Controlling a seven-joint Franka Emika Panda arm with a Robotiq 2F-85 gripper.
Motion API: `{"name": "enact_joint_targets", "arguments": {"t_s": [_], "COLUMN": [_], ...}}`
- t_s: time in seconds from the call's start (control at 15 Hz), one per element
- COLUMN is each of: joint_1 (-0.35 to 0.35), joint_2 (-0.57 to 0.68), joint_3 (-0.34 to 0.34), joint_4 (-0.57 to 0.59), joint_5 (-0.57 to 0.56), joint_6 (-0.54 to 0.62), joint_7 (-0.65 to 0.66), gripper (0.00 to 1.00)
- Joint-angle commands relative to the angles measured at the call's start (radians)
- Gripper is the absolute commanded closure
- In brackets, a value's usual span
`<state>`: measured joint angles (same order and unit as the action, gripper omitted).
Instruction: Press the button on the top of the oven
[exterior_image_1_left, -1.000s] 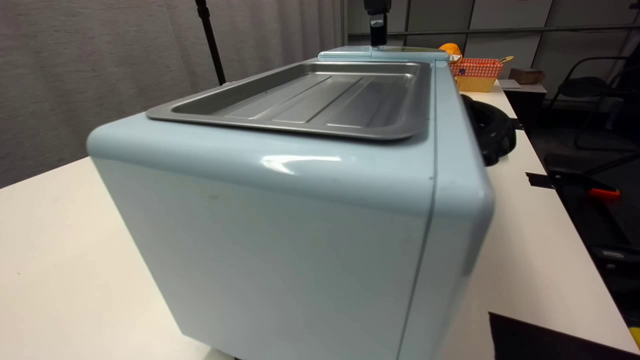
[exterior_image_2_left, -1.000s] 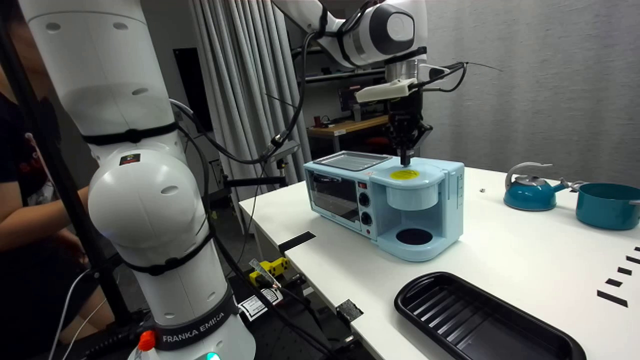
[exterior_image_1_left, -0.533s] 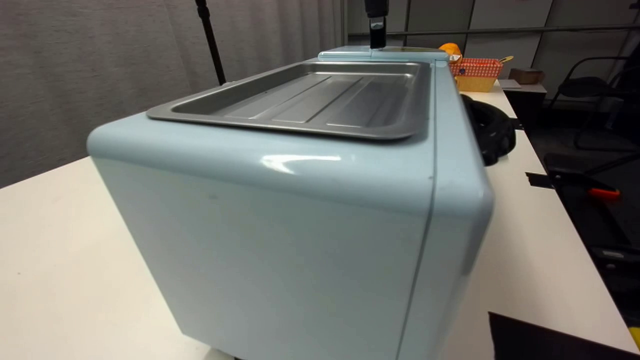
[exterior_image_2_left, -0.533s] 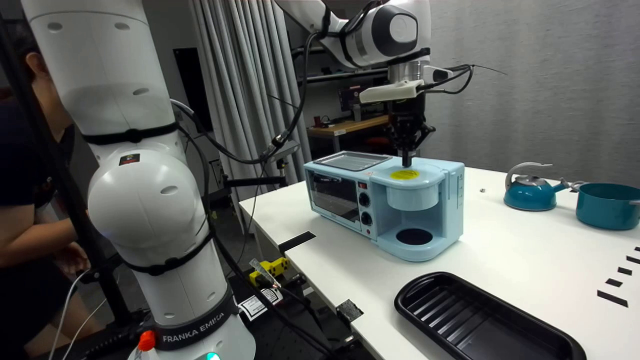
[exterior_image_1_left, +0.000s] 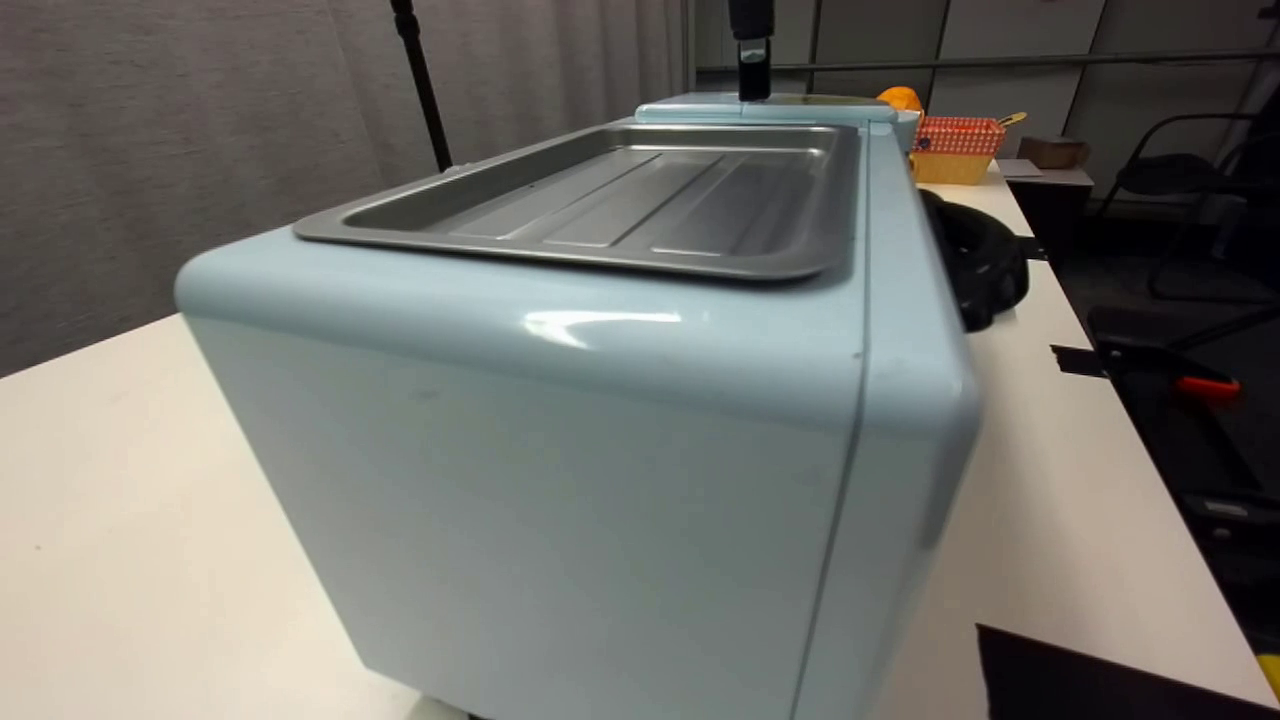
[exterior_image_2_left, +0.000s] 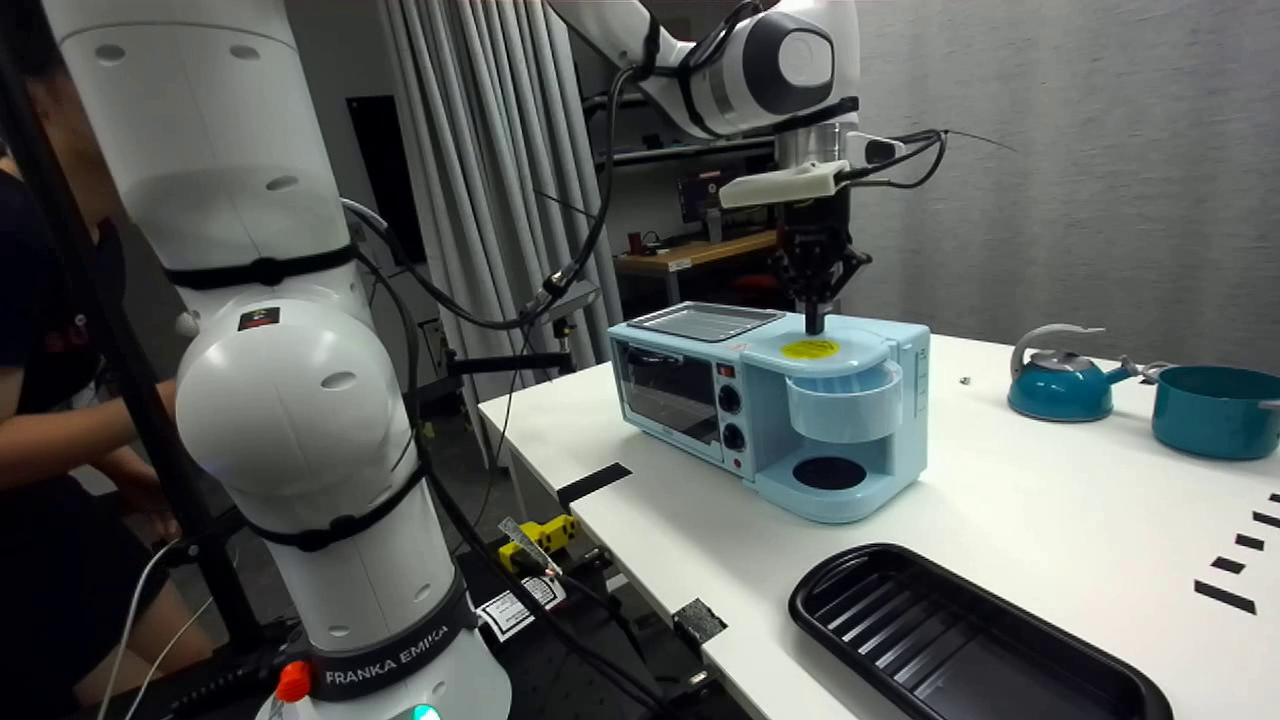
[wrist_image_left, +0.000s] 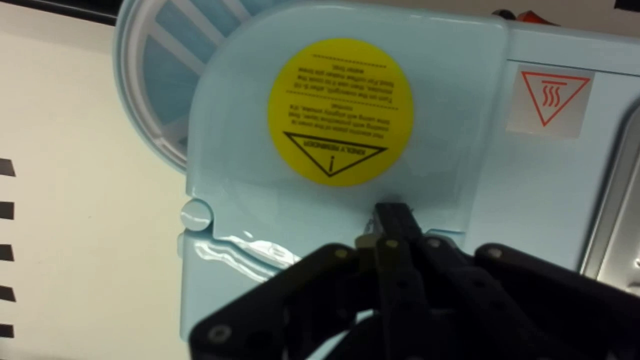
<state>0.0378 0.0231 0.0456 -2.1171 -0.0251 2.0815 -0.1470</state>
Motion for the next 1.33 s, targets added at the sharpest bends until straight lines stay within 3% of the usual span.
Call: {"name": "enact_joint_targets", "arguments": {"t_s": [0.0,0.73,1.27], "joint_1": [0.008,0.041,0.051], "joint_2": [0.054,-0.152,-0.309], "joint_3": [0.005,0.047,0.086], "joint_4": [-0.048,-0.102,-0.151], "joint_5": [-0.054,-0.042,-0.078], "joint_6": [0.015,-0.130,-0.065], "joint_7": [0.037,0.130,0.180], "gripper": [1.00,1.00,1.00]}}
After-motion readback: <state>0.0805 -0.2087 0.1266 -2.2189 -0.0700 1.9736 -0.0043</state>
